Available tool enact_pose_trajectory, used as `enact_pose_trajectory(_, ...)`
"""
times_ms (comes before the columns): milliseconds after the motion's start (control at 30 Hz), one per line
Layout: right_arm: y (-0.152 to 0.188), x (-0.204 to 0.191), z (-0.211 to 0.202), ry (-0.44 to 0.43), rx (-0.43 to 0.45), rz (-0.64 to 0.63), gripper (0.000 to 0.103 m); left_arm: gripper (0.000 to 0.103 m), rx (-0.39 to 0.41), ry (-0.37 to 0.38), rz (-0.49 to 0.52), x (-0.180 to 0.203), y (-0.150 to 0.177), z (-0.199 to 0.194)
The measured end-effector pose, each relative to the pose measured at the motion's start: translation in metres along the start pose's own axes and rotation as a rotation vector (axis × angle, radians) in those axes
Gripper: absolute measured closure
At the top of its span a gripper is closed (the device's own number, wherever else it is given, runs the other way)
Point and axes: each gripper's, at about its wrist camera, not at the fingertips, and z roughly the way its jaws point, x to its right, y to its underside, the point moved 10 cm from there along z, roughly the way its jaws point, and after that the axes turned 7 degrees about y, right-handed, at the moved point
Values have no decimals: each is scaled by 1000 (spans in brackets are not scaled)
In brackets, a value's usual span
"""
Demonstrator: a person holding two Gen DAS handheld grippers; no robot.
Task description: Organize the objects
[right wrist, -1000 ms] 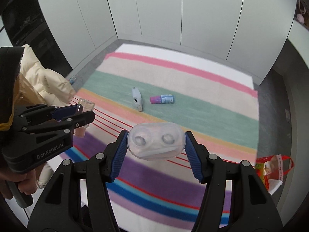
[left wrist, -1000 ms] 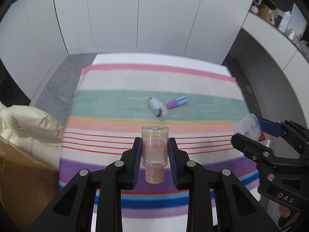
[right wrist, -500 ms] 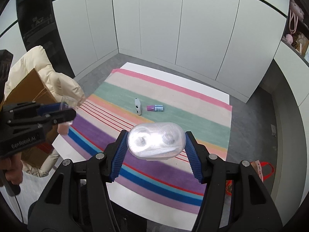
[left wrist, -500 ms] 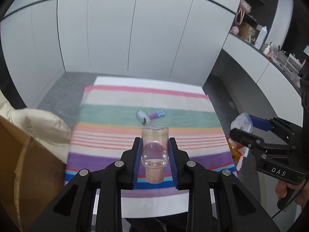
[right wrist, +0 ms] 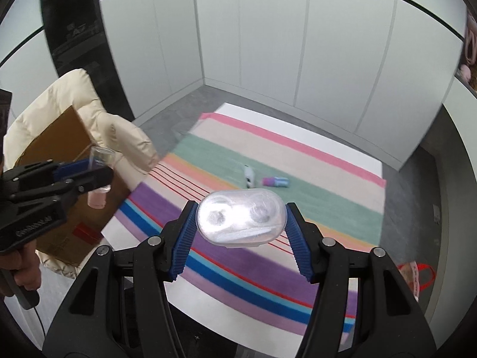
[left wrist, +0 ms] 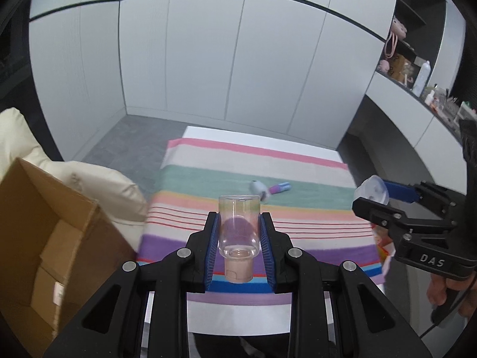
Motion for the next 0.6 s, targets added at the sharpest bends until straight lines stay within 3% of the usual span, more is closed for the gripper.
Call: enact_pose_trajectory(600,-22,-113,21,-120,3,-102,42,76,39,-87,-136,-99,21,-43)
